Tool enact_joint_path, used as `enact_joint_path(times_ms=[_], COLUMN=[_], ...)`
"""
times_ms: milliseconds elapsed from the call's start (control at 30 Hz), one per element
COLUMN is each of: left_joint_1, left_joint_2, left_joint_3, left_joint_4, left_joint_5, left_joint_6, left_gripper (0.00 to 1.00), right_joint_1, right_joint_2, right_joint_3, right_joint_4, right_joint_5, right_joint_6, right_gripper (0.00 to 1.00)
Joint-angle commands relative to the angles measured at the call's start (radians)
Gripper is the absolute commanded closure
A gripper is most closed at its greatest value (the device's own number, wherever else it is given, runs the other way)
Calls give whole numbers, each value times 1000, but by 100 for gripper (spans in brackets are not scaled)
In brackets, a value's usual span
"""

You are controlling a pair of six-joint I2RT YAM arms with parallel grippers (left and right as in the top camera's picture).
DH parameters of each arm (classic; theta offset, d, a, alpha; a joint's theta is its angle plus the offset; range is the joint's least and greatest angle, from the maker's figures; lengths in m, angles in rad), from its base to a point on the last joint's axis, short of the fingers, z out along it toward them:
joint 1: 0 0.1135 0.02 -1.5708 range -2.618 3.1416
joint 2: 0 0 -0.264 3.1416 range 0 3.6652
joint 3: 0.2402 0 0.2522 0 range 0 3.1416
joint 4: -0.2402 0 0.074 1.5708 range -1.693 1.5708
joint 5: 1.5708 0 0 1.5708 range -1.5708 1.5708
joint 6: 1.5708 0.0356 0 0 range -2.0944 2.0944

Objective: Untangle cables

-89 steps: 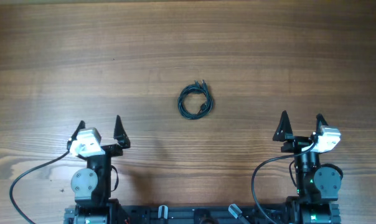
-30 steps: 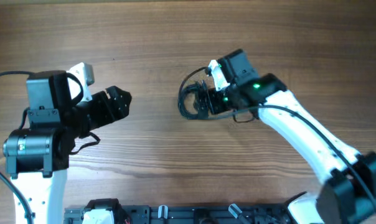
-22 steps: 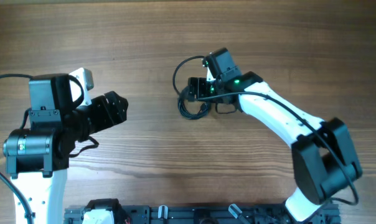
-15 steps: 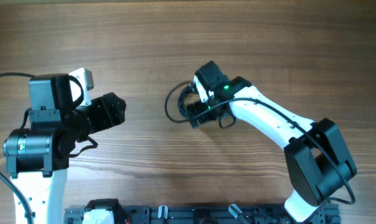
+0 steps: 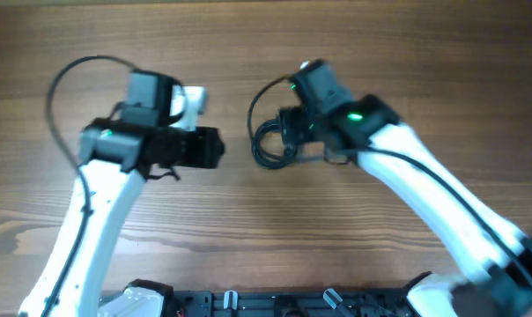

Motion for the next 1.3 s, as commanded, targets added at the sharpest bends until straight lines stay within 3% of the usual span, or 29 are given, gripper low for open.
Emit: enact_joint_path(times_ms=[0, 67, 133, 333, 500, 600, 700, 767, 833, 1033, 1167, 1267], left_joint_1=[-145, -200, -238, -312, -340, -344, -344, -344, -344, -344, -344, -344], left_joint_2=[113, 180, 248, 442, 528, 569, 589, 598, 612, 644, 645, 645], left_joint_3=[5, 5, 5, 5, 5, 5, 5, 5, 5, 5, 5, 5], left_joint_4=[95, 145, 187, 232, 264, 303, 345, 355, 356, 363, 374, 374], left_joint_5=[-104, -178, -187, -119, -107, -80, -77, -50, -16, -12, -10, -9], left_joint_6=[72, 70, 93, 397, 540, 639, 657, 722, 759, 780, 792, 796], left_gripper=[44, 40, 41, 39, 40, 50, 54, 64, 64, 73, 94, 96], right_joint_1=[-2, -2, -2, -2, -2, -2, -2, -2, -2, -2, -2, -2], right_joint_2=[-190, -264, -299, -307, -307, -307, -307, -307, -307, -307, -307, -302], right_joint_3=[63, 63, 63, 62, 62, 62, 62, 62, 62, 62, 62, 62], right_joint_4=[-5, -60, -130, -283, -280, -281, -281, -281, -281, -281, -286, -288], right_joint_5=[38, 38, 38, 34, 33, 5, 3, 3, 3, 3, 2, 2], right_joint_6=[-150, -212, -225, -225, -223, -224, -224, -224, -224, -224, -222, -222], right_gripper=[0, 0, 0, 0, 0, 0, 0, 0, 0, 0, 0, 0])
